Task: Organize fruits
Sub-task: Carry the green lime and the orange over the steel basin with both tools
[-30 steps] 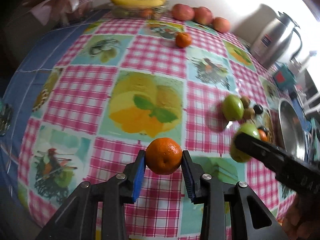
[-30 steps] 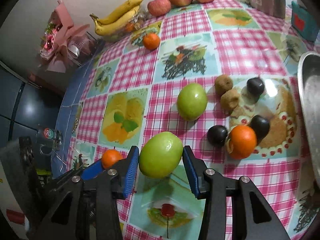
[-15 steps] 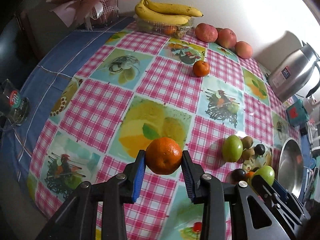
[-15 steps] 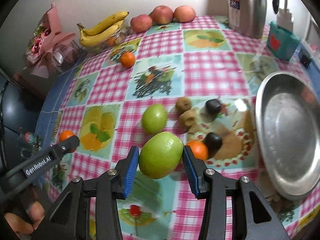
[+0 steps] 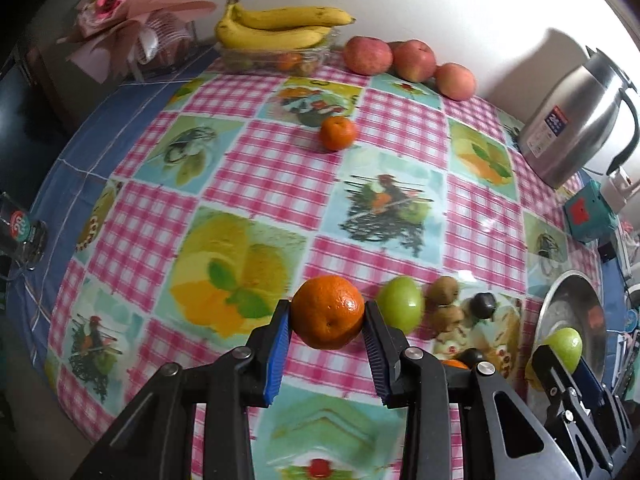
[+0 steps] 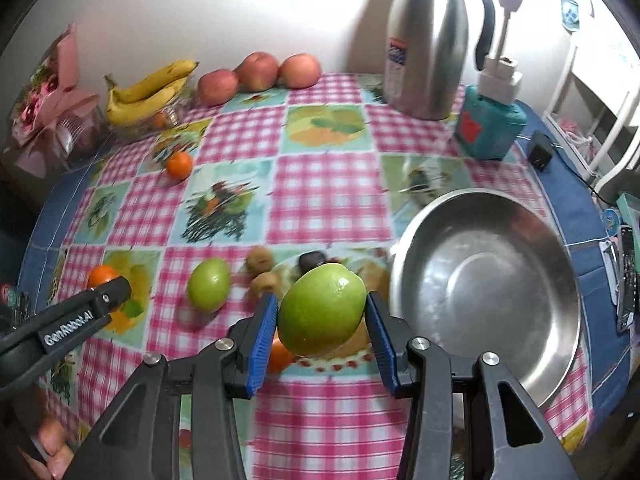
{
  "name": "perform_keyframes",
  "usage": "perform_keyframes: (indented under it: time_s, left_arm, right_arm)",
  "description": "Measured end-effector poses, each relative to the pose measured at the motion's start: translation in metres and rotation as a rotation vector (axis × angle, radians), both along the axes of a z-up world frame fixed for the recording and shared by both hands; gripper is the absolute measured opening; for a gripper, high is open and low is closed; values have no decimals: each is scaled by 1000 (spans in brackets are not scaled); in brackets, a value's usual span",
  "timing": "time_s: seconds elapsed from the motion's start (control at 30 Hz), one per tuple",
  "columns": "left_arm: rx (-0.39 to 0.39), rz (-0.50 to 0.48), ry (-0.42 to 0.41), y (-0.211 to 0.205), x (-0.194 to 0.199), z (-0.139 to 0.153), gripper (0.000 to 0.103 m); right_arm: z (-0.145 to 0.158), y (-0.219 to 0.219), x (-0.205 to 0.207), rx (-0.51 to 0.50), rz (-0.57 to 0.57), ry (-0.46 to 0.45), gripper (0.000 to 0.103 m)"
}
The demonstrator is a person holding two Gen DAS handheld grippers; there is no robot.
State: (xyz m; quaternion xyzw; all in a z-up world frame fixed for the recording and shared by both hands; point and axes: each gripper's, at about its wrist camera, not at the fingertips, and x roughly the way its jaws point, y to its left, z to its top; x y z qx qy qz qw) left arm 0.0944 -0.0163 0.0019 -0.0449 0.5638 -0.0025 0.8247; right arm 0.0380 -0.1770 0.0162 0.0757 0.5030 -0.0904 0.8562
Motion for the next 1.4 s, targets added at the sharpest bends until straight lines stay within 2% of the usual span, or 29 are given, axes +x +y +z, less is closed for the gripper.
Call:
perform_keyframes:
  time_s: [0.17, 0.37, 0.6, 0.83, 1.03, 1.2, 1.4]
  left_arm:
    - [10, -41, 0, -31, 0, 0, 38]
    - [31, -126, 2, -71, -4, -2, 38]
    - [42, -229, -5, -116, -13, 1, 38]
    - [16, -346, -27, -165, -22, 10, 38]
    - [13, -407, -28, -197, -29, 7, 38]
    - [19, -417, -8, -208, -30, -3, 38]
    - [29, -420, 17, -215, -30, -13, 38]
  right_arm:
    - [4, -27, -3, -27, -67, -2, 46]
    - [5, -67, -9, -11, -160, 0, 46]
    - [4, -115, -18, -74, -280, 34, 47]
    - [6, -152, -33, -82, -373, 37, 47]
    - [11, -166, -42, -90, -410, 24, 47]
    - [10, -171, -43, -74, -417, 25, 47]
    - [-8, -173, -40, -54, -410, 95, 47]
